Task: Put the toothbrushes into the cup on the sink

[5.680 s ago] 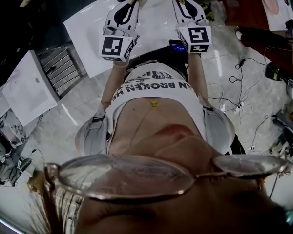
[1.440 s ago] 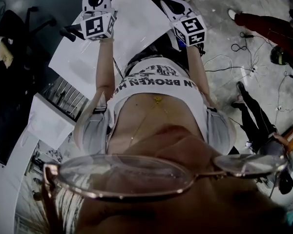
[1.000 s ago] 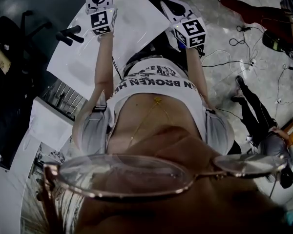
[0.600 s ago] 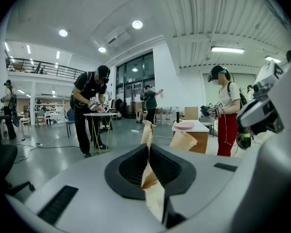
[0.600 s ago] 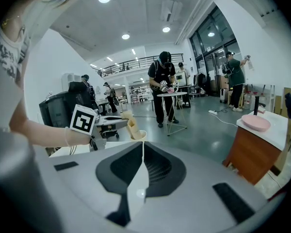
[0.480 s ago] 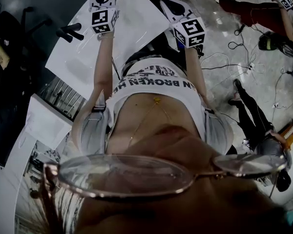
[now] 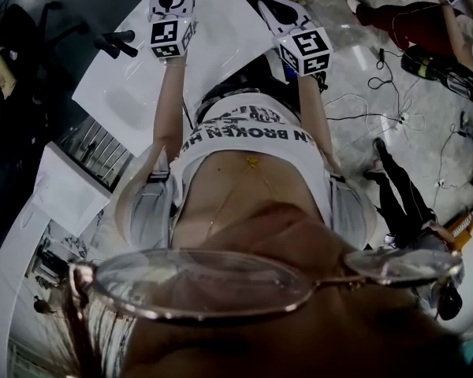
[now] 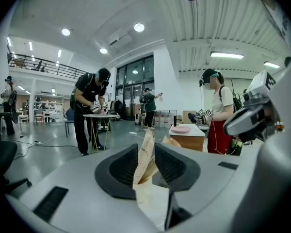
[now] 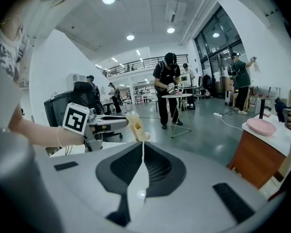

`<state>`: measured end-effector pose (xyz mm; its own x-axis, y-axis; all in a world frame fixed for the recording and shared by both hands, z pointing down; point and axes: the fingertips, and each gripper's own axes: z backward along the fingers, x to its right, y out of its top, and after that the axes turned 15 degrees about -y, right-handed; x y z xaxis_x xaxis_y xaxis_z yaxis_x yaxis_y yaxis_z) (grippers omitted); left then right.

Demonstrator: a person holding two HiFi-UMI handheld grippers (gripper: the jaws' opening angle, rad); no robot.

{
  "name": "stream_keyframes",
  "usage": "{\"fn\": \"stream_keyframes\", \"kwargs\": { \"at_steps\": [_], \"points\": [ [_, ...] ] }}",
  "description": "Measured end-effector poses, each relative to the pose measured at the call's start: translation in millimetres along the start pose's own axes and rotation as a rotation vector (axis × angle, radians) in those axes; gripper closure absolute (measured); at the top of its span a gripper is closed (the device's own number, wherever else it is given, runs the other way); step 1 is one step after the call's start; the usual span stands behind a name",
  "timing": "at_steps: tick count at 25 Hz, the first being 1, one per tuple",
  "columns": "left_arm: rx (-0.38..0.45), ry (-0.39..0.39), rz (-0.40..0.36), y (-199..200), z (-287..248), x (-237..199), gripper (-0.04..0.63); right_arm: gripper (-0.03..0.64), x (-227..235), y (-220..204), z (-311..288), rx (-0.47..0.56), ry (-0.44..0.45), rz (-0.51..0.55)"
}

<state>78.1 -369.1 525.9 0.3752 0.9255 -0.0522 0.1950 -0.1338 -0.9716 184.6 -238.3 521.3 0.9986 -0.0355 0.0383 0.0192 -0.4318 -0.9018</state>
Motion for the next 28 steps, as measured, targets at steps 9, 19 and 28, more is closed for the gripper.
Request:
{"fn": "stream_keyframes", "kwargs": {
  "at_steps": [9,19,28],
  "points": [
    [0.016,0.015,0.031,9,32,28,0.491,0.588,-18,11,2,0.026,0.038,0.035],
    [0.009,0.042,0.099,7,52,43,0.557,0.588,-26,19,-7,0.044,0.085,0.06],
    [-0.005,0.029,0.16,9,83,69,0.578,0.588,-62,27,-1,0.071,0.157,0.088]
  ]
}}
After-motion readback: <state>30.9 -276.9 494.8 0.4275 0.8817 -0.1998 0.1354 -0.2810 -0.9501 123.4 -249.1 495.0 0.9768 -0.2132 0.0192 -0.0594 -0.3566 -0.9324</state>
